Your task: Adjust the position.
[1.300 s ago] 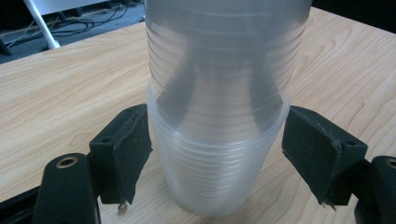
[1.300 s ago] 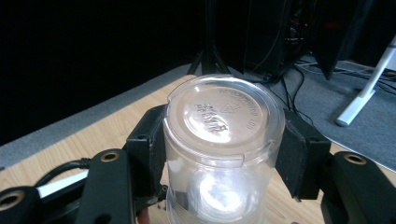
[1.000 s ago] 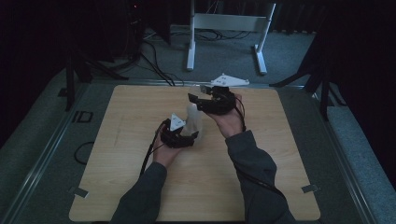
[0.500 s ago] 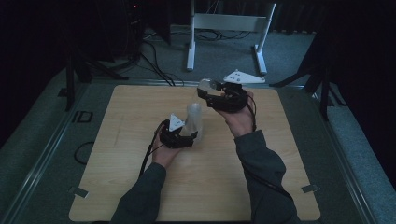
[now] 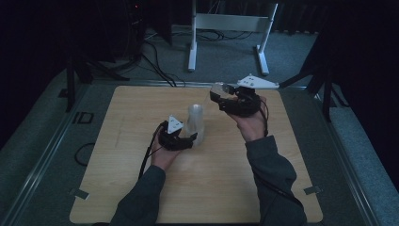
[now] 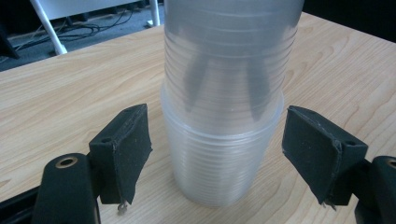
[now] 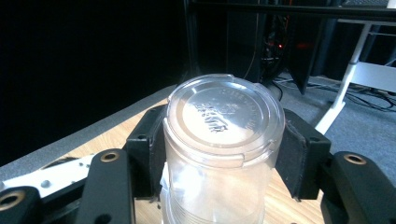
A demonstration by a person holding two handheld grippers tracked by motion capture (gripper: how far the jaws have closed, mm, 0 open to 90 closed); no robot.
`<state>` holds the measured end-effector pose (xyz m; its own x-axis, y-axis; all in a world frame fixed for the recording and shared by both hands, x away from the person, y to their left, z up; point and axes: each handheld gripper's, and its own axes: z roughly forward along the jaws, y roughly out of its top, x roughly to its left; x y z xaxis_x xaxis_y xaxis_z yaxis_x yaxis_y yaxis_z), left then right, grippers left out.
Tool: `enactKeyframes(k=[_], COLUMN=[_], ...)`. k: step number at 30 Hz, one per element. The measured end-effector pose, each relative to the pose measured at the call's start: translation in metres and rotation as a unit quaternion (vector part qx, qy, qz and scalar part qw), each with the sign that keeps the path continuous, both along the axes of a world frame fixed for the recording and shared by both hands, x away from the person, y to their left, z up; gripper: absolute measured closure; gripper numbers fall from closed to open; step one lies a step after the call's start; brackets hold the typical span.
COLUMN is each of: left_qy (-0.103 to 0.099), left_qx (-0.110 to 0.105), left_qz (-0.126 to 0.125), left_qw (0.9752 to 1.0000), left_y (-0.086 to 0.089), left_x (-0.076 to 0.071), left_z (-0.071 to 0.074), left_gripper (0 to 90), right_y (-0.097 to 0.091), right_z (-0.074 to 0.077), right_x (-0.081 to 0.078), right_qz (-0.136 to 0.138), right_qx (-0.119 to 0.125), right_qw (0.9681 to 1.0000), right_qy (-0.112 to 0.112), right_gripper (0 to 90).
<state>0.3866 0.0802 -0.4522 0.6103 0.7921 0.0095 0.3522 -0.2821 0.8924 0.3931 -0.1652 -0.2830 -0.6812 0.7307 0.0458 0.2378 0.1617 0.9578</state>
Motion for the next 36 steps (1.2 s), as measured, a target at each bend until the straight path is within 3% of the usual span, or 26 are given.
enactKeyframes(k=[17, 36], left_qy=[-0.016, -0.039], left_qx=[-0.011, -0.028], left_qz=[0.005, -0.017], left_qw=[0.9998, 0.9987], left_y=[0.010, 0.009], left_x=[-0.019, -0.036], left_z=[0.004, 0.019], left_gripper=[23.7, 24.6], right_y=[-0.022, -0.023], right_z=[-0.029, -0.064], right_x=[-0.012, -0.020], right_qz=[-0.024, -0.031], right_qx=[0.008, 0.013], right_qw=[0.9994, 0.9984], right_qy=[0.023, 0.044], right_gripper=[41.2, 41.3])
